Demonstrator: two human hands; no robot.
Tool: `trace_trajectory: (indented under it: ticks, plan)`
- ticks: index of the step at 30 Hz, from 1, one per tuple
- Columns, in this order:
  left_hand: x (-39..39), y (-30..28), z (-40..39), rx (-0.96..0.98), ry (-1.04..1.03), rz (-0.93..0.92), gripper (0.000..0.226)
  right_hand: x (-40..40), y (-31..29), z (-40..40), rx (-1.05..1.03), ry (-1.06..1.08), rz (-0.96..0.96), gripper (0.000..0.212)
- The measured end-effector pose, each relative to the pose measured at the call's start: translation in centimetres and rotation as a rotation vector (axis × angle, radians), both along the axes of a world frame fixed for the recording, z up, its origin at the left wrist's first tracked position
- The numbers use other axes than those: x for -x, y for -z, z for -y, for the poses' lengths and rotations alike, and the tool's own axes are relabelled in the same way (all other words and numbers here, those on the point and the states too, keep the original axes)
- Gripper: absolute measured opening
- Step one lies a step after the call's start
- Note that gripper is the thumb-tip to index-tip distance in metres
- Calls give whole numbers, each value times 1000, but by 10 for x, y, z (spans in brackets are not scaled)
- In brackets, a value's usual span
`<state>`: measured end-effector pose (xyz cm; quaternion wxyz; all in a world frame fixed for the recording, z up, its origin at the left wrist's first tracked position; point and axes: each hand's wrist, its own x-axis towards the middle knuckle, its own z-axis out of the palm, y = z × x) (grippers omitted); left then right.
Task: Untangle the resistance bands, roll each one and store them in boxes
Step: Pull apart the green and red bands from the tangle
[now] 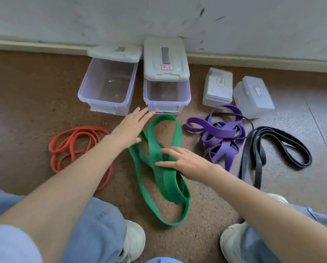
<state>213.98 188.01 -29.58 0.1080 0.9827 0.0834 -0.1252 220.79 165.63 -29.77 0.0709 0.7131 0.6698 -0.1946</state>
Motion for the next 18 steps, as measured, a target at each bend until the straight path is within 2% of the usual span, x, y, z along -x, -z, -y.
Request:
trace_trajectory:
  ticks: [2, 3, 5, 7, 9, 11, 15, 18]
  plan:
    - [19, 25, 12, 131, -154, -10, 91, 1, 27, 9, 117, 29, -1, 82]
    - [29, 37, 20, 220, -282, -3, 84, 0, 36, 10, 104, 129, -30, 81]
    - [46, 56, 34, 366, -613, -63, 73, -1, 53, 9, 1, 502, -116, 70]
    - [60, 71, 48, 529, -958, -189, 71, -2, 64, 7, -38, 981, -306, 63]
    - [65, 82, 59, 662, -1086, -253, 71, 1, 73, 2, 56, 1273, -551, 81]
    - [64, 89, 67, 742, -1070, -217, 68, 9, 82, -9, 129, 1308, -634, 92]
    - [49, 89, 81, 997, -1098, -163, 70, 34, 91, -21, 225, 1197, -555, 95]
    - [38, 86, 85, 1162, -1097, -121, 76, 49, 93, -22, 88, 1124, -625, 92]
